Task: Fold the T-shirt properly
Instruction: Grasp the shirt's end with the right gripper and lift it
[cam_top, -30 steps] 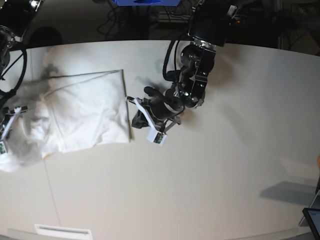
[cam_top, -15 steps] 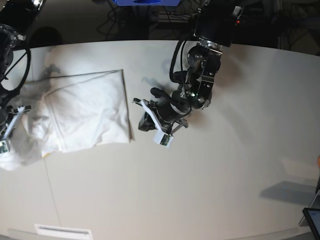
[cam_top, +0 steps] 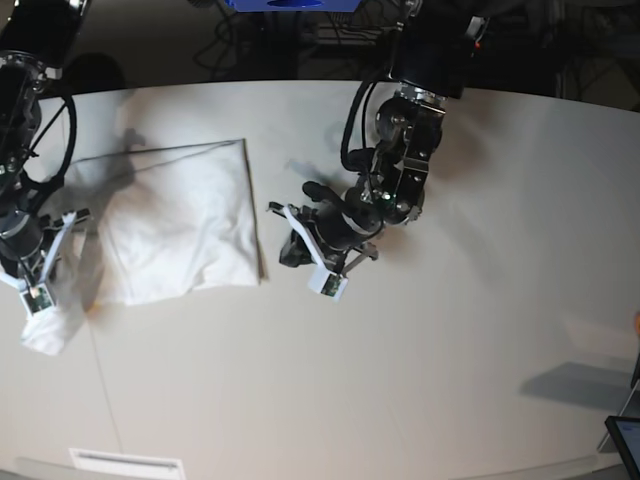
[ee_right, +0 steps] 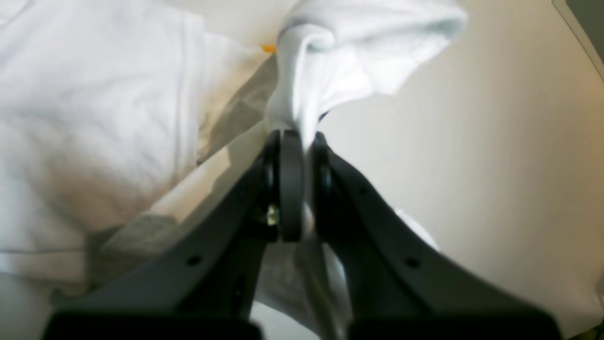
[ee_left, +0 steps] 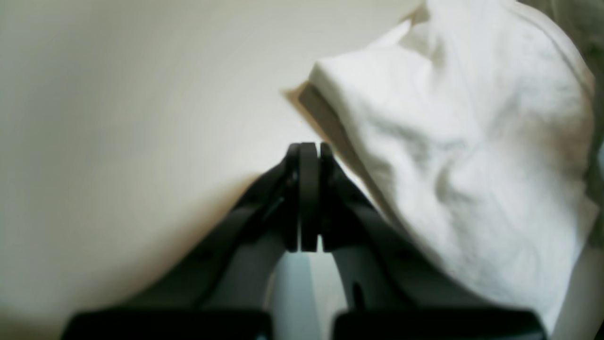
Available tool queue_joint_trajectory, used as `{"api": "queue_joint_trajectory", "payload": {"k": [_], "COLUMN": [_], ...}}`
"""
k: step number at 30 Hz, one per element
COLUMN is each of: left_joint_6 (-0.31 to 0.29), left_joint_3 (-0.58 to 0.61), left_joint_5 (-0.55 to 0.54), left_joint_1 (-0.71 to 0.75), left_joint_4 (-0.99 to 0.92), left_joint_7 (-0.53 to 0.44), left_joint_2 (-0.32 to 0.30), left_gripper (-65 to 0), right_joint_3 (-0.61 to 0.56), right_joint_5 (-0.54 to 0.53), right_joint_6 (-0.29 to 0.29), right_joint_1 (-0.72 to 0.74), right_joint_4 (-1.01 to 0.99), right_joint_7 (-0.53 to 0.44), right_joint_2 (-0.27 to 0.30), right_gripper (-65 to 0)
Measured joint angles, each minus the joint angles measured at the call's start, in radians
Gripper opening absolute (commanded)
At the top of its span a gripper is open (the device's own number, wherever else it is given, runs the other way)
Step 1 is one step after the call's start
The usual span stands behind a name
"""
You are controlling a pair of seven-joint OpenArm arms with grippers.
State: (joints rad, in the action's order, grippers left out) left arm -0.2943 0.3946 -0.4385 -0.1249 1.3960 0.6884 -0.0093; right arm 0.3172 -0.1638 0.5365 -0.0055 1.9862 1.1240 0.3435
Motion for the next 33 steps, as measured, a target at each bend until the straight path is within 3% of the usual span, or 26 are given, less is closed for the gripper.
{"api": "queue_joint_trajectory", "payload": {"k": [4,6,8,20,33], "left_joint_6": [0.002,0.002,0.002,-0.002,0.002], "left_joint_3": [0.001,0.003,0.006,0.013,0.013], "left_joint_5": [-0.003,-0.001,-0.001,-0.008,0.001], "left_joint_1": [-0.005,-0.009,-0.018,-0.075,-0.101], "left_joint_4": [-0.040,-0.045,-0.045,-0.187,-0.197], "left_joint_7": [0.003,0.006,0.005,-0.024,-0.004], "left_joint_2": [0.001,0.000,0.002,0.095,0.098], "left_gripper": [-65.0,-65.0,-65.0,-65.0,-65.0], "right_joint_3": [0.002,-0.001,-0.001,-0.001,-0.034], "right_joint_5": [0.000,-0.003,0.010,0.006,0.013], "right_joint_6": [-0.021,-0.072,-0.086,-0.085,-0.085], "right_joint_1": [-0.031,-0.065,-0.086,-0.130,-0.200], "right_joint_4": [0.002,0.002,0.002,0.007,0.008], "right_joint_7": [-0.086,-0.103,-0.130,-0.238,-0.412], "right_joint_2": [0.005,0.005,0.007,0.008,0.005], "right_gripper": [-65.0,-65.0,-65.0,-65.0,-65.0]}}
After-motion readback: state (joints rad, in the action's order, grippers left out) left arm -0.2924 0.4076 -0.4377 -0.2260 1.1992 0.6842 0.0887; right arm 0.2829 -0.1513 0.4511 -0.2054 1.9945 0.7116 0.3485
